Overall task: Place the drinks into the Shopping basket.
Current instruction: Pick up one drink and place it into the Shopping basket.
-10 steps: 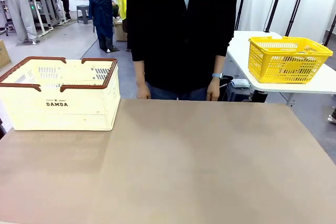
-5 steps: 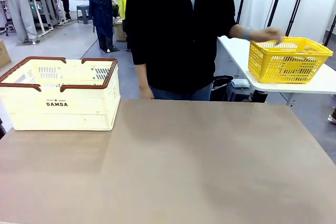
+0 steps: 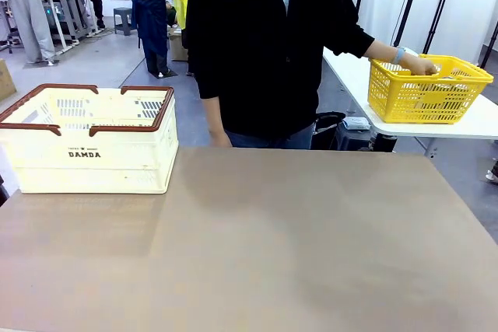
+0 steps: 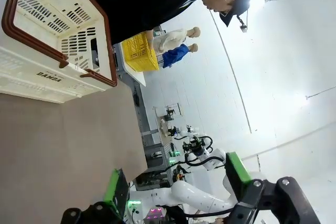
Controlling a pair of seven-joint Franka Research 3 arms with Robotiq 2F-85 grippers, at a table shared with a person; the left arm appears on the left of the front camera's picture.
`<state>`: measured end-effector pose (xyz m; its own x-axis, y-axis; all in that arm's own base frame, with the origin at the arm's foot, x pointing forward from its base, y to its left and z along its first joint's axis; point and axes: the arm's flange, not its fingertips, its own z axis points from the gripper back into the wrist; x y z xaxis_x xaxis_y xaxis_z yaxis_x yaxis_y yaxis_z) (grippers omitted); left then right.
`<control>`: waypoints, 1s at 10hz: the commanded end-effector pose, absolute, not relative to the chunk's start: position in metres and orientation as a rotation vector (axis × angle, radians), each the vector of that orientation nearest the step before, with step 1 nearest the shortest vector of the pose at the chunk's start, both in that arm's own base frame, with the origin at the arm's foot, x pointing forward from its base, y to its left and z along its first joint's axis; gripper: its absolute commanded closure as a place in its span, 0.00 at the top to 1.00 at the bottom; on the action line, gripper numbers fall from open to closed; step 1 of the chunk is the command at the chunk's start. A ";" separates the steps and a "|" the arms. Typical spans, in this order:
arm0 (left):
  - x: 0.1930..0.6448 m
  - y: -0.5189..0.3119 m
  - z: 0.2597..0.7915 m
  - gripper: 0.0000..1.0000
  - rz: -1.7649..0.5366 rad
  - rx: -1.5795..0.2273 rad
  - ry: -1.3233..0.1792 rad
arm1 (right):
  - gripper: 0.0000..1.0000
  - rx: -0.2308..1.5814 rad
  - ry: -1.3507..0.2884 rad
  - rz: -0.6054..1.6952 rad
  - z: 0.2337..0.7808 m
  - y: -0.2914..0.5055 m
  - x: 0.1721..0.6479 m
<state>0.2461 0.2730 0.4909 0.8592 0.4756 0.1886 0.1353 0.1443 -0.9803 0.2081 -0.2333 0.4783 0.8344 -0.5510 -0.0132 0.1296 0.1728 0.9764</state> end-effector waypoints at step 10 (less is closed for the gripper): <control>0.244 0.274 0.492 1.00 0.238 -1.421 -0.530 | 1.00 1.334 -0.401 -0.488 0.483 -0.234 0.208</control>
